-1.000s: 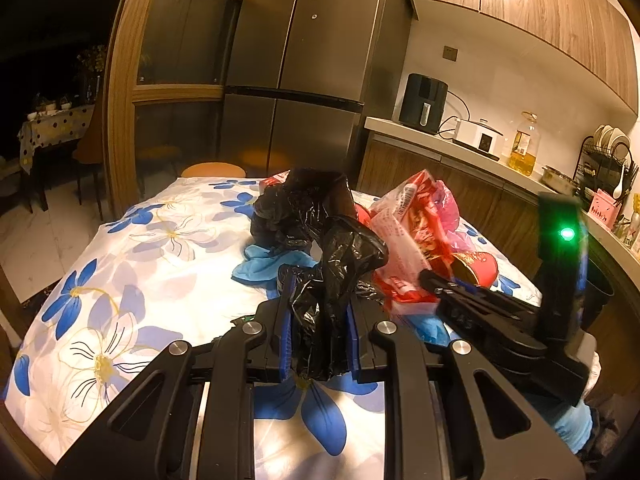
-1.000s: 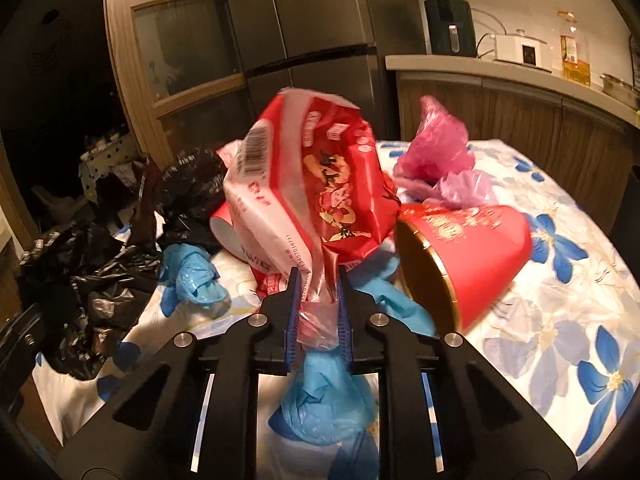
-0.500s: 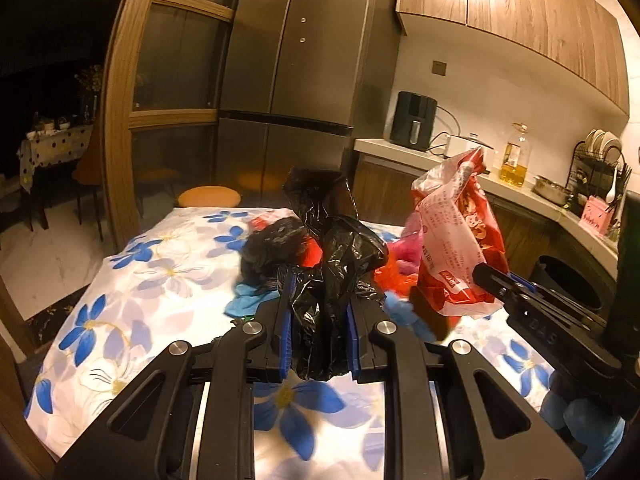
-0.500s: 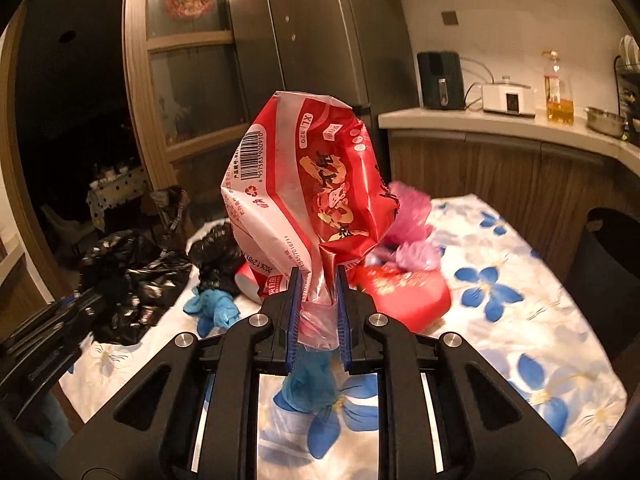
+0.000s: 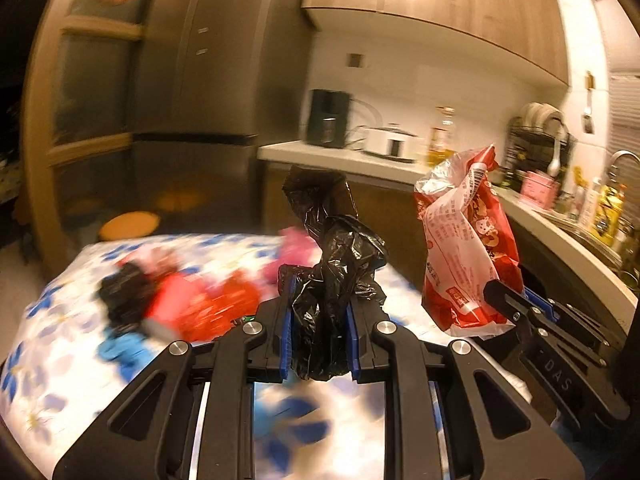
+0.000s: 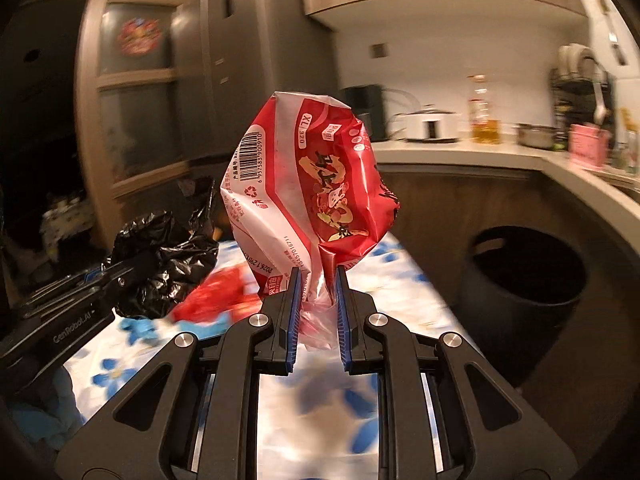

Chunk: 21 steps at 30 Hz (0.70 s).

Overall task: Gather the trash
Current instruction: 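Carry the black bag and red snack bag over the black trash bin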

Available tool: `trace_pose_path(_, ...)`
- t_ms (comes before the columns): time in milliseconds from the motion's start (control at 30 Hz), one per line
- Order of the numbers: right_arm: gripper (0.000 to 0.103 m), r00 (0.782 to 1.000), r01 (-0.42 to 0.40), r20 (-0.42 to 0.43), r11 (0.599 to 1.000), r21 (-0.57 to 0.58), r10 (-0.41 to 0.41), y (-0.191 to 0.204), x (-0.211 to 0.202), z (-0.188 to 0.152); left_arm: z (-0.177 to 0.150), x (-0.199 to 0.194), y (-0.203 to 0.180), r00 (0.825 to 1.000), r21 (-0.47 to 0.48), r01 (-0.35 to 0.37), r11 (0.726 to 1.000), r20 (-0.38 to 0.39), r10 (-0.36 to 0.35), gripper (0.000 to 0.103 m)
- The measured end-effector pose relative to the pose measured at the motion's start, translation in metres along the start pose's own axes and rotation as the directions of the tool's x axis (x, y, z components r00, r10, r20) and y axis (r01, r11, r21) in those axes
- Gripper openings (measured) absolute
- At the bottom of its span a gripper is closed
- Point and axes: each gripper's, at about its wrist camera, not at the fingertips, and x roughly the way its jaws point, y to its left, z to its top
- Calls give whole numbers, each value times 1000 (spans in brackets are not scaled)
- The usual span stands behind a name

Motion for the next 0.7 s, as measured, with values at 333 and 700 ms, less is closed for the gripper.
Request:
trace_pose_path(333, 16, 958, 262, 81, 953, 152, -276, -134, -12, 28, 35, 60, -117, 970, 106, 232, 967, 52, -238, 21)
trace_pose_path(700, 16, 916, 380, 46, 897, 225, -399, -217, 15, 39, 41, 120, -185, 907, 98, 415, 904, 38, -420, 22)
